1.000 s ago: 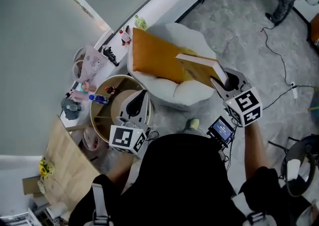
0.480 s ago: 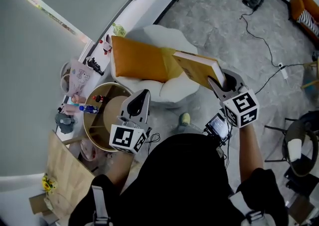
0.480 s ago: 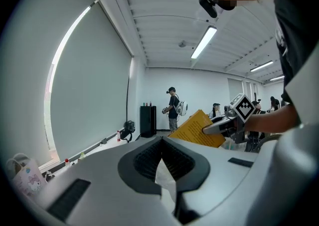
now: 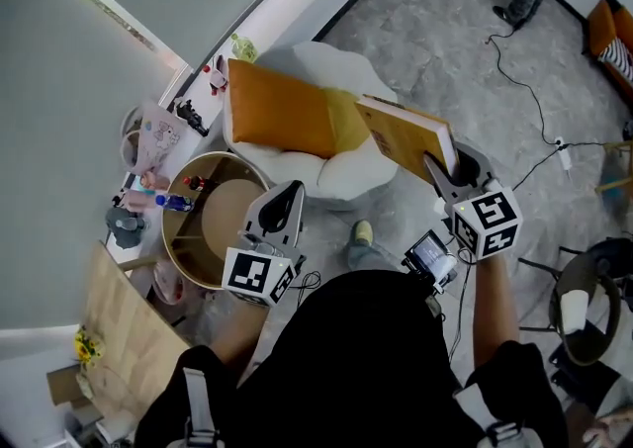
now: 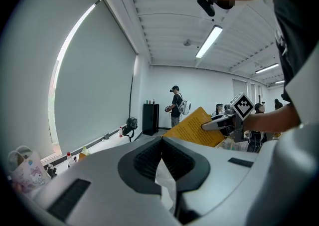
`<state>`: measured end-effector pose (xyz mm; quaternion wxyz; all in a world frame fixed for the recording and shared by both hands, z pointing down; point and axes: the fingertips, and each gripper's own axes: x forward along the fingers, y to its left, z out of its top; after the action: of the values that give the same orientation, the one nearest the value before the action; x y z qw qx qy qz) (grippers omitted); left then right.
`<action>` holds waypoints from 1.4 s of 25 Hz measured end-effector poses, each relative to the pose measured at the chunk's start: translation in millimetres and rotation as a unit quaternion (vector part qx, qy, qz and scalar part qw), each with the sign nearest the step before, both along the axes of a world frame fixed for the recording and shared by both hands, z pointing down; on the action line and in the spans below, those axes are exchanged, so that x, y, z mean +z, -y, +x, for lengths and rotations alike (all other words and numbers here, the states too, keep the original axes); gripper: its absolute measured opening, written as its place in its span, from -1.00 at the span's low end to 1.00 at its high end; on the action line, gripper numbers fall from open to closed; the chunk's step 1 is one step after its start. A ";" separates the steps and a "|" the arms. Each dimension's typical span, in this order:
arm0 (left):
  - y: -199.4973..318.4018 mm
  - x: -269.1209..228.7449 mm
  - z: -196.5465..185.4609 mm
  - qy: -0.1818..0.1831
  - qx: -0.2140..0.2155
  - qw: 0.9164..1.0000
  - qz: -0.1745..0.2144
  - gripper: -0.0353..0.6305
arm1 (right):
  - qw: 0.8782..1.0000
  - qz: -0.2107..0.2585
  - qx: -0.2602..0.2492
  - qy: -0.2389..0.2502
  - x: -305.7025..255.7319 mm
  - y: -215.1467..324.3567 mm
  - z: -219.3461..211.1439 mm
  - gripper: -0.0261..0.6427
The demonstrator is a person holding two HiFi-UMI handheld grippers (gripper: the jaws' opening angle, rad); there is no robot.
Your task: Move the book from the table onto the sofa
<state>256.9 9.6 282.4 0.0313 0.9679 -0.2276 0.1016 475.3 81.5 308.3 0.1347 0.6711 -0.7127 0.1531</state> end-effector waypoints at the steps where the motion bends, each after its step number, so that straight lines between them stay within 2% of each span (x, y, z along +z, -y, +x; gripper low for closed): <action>1: 4.1 1.9 0.2 0.005 0.000 1.000 -0.001 -0.88 | 1.000 0.002 0.000 0.001 2.1 5.5 1.0 -0.47; 7: 39.1 5.6 11.3 0.022 0.001 1.000 0.000 -0.88 | 1.000 0.003 0.000 0.010 11.3 41.2 13.6 -0.47; 14: 65.1 11.0 26.4 0.010 -0.001 1.000 0.006 -0.88 | 1.000 0.003 -0.003 0.006 18.6 70.0 29.5 -0.47; 22: 94.1 18.1 6.9 0.012 -0.037 0.999 -0.011 -0.88 | 1.000 -0.024 -0.014 0.004 35.5 103.4 14.8 -0.47; 28: 119.8 26.0 1.0 0.012 -0.040 0.999 -0.023 -0.88 | 0.999 -0.043 -0.011 0.001 49.0 134.0 8.1 -0.47; 35: 174.7 38.2 -2.2 0.004 -0.043 0.998 -0.043 -0.88 | 0.998 -0.068 -0.008 -0.004 62.4 186.4 3.4 -0.47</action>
<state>254.7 -165.1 320.6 0.0765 0.9544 -0.2649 0.1141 478.7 -104.9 370.7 0.1845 0.6552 -0.7055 0.1973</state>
